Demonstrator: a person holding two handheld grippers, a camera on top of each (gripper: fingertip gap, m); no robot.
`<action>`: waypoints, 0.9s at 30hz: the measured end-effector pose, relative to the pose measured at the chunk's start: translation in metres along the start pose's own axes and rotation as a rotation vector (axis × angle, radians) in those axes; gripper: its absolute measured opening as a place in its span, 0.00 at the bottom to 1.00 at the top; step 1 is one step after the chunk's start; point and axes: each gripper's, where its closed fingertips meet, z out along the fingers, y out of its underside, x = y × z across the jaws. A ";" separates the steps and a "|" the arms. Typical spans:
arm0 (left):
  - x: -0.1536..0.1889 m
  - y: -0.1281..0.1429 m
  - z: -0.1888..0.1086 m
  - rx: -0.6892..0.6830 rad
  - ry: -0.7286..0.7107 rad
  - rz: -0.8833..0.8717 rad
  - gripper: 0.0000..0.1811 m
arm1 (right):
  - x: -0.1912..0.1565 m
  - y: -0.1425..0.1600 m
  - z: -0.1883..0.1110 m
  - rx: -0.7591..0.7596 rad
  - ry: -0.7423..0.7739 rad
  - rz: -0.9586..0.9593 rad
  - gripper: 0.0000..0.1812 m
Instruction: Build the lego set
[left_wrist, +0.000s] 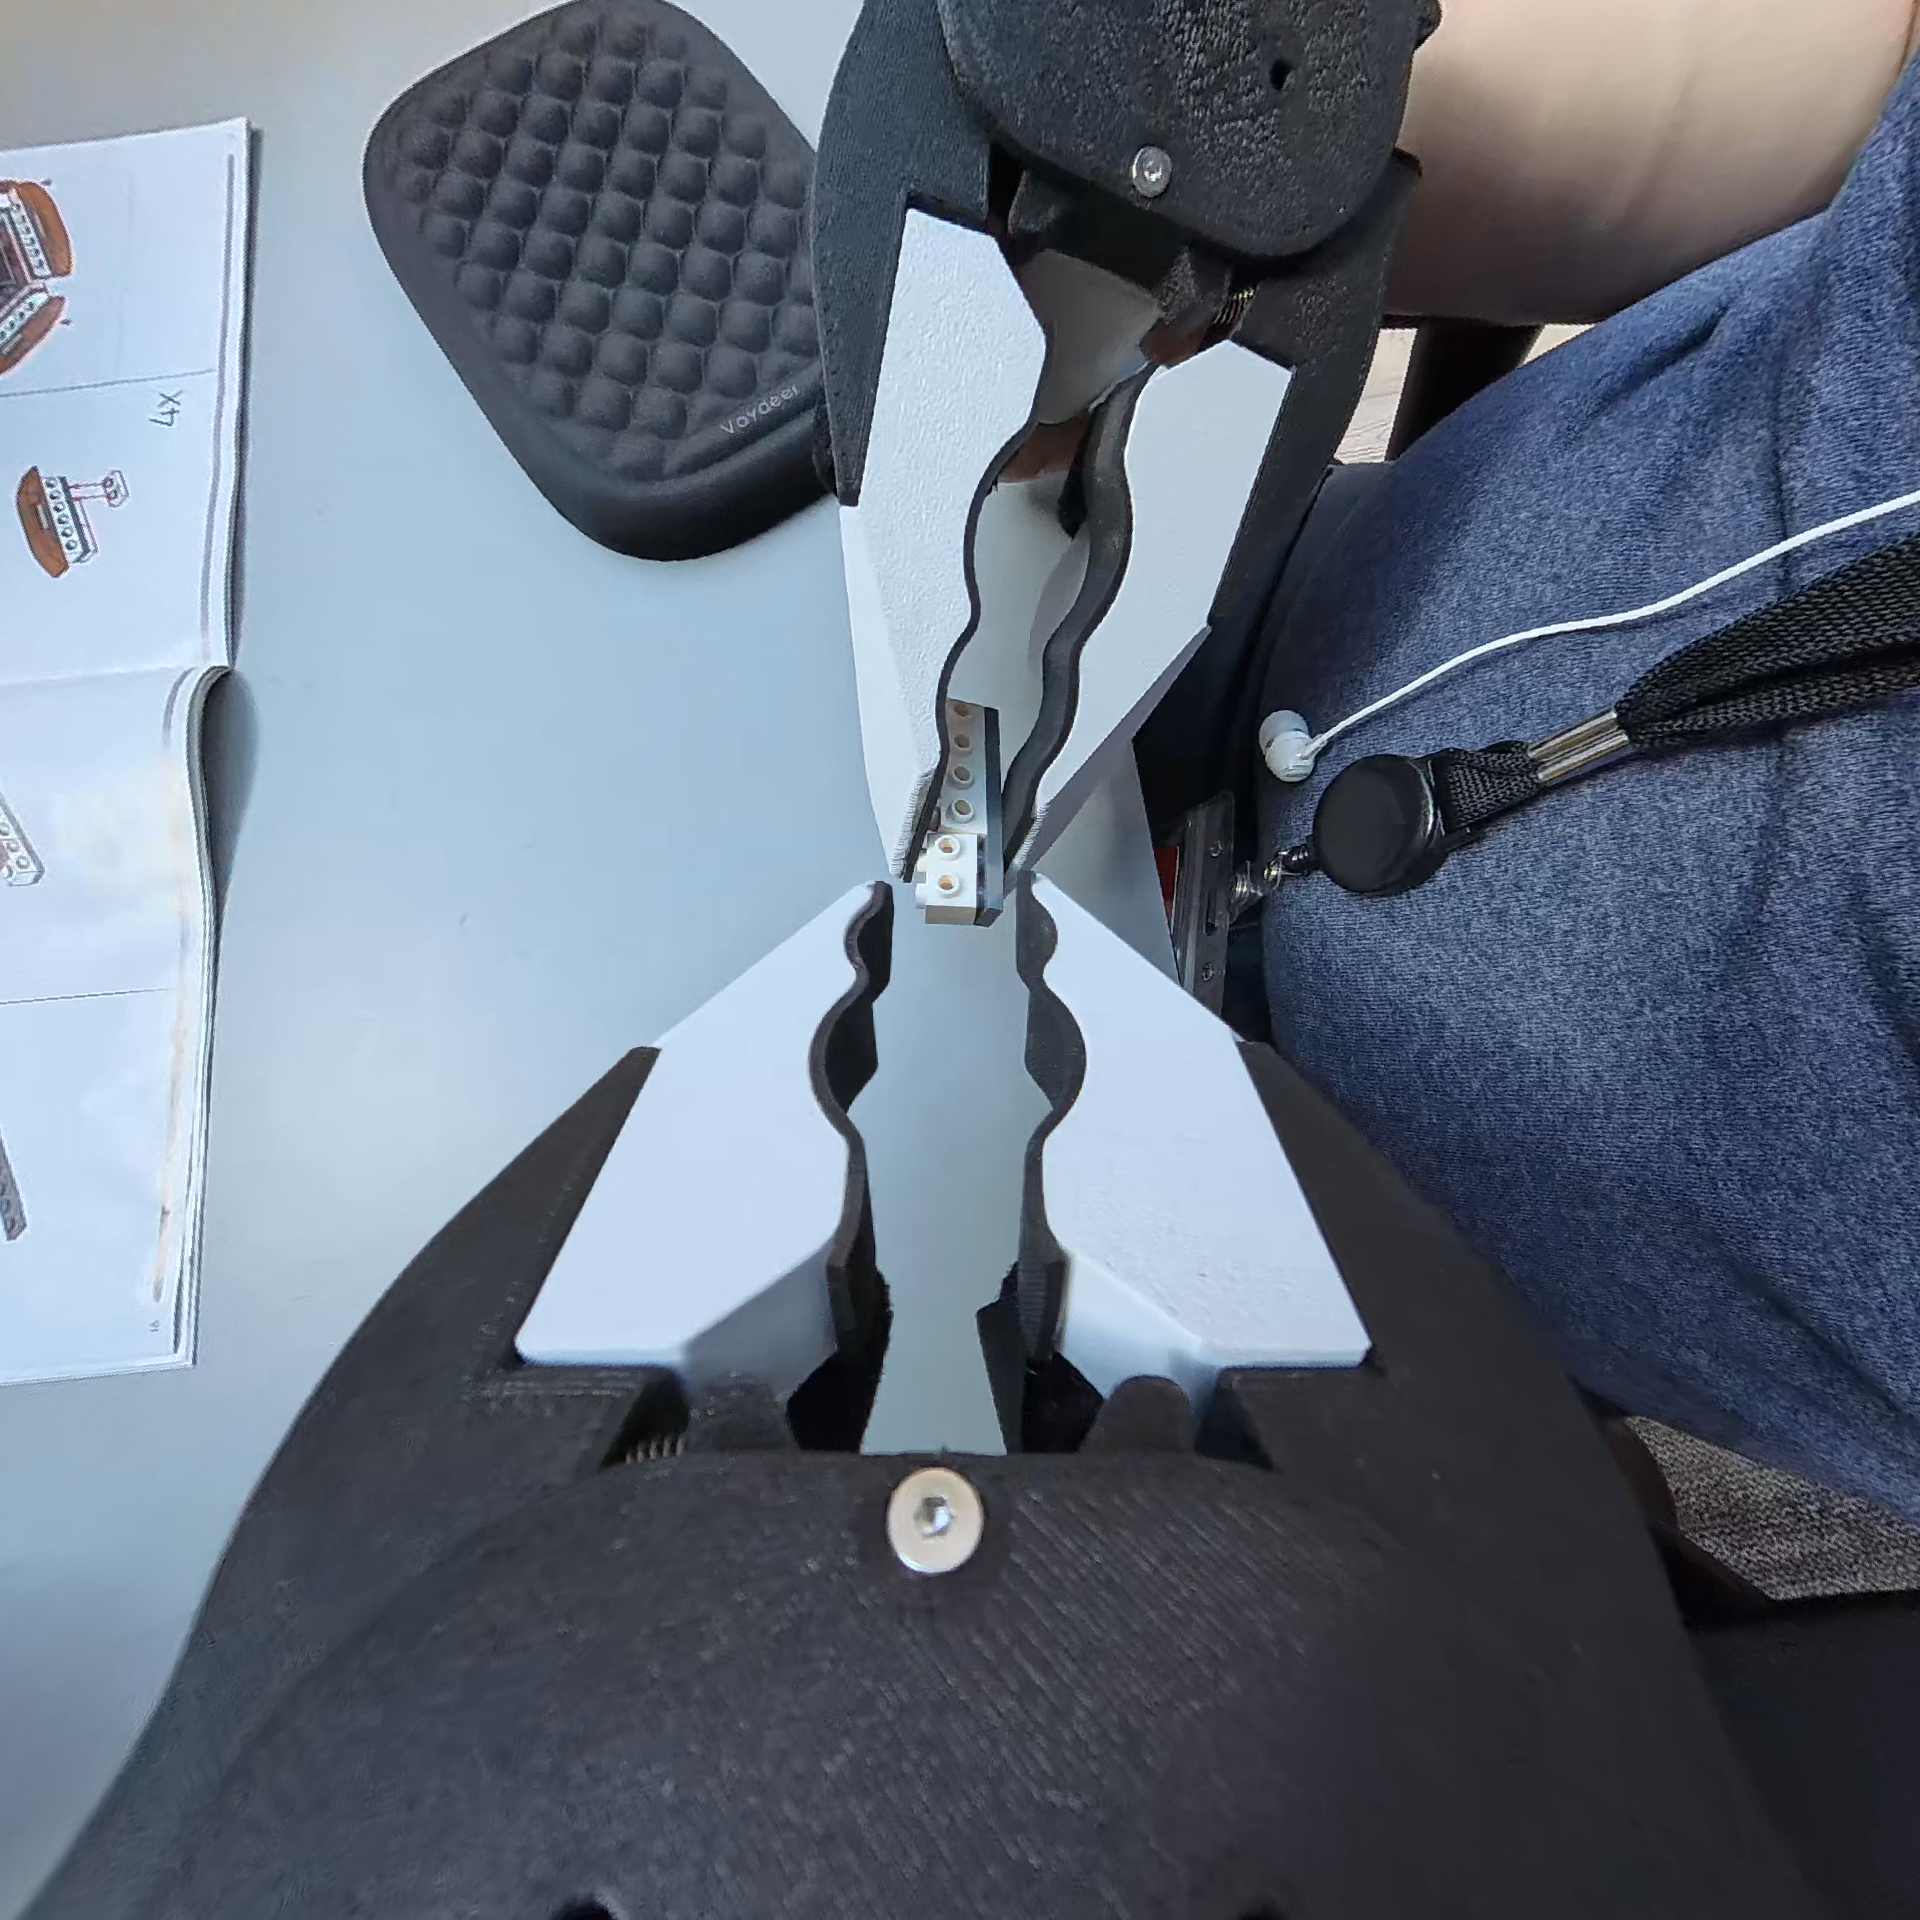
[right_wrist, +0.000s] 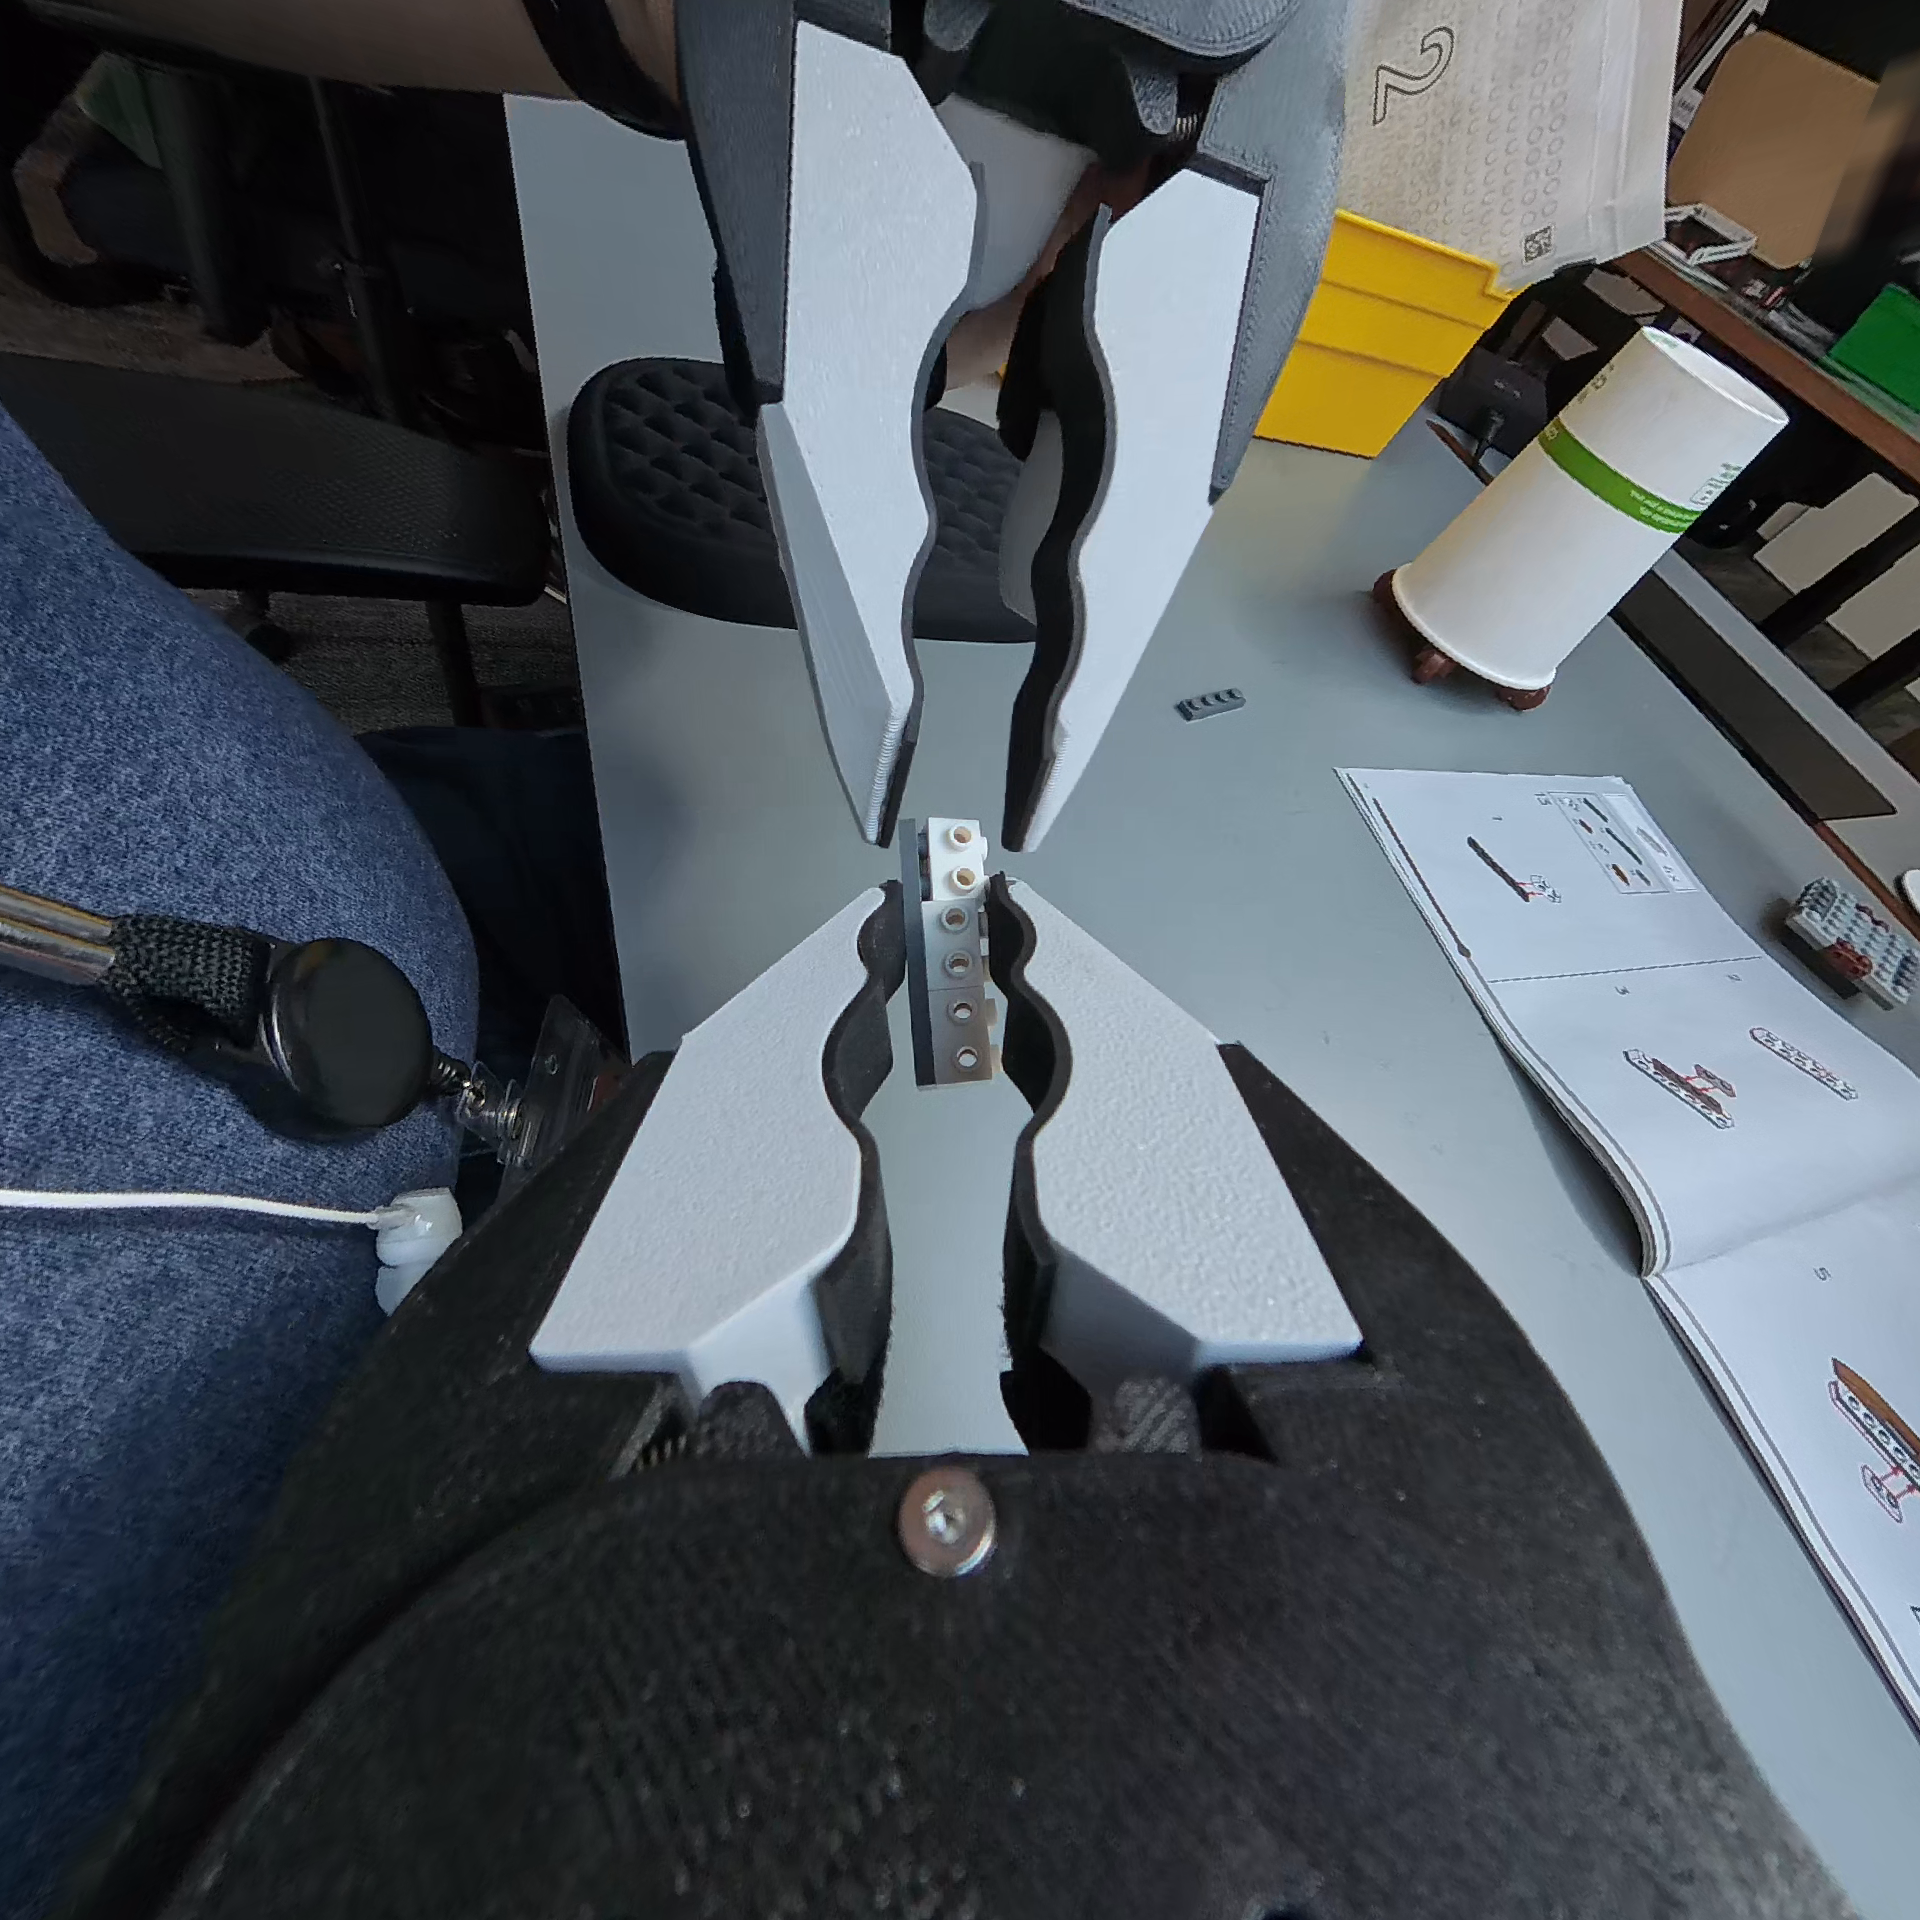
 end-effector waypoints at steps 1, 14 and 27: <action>0.001 0.000 0.000 -0.002 0.007 -0.001 0.11 | 0.000 -0.001 0.000 0.006 0.003 -0.001 0.08; 0.001 0.003 0.009 -0.023 -0.039 0.071 0.08 | 0.000 0.005 0.000 -0.017 -0.017 0.039 0.08; 0.005 0.009 0.014 -0.073 -0.067 0.112 0.08 | -0.007 0.011 0.003 -0.038 -0.078 0.084 0.08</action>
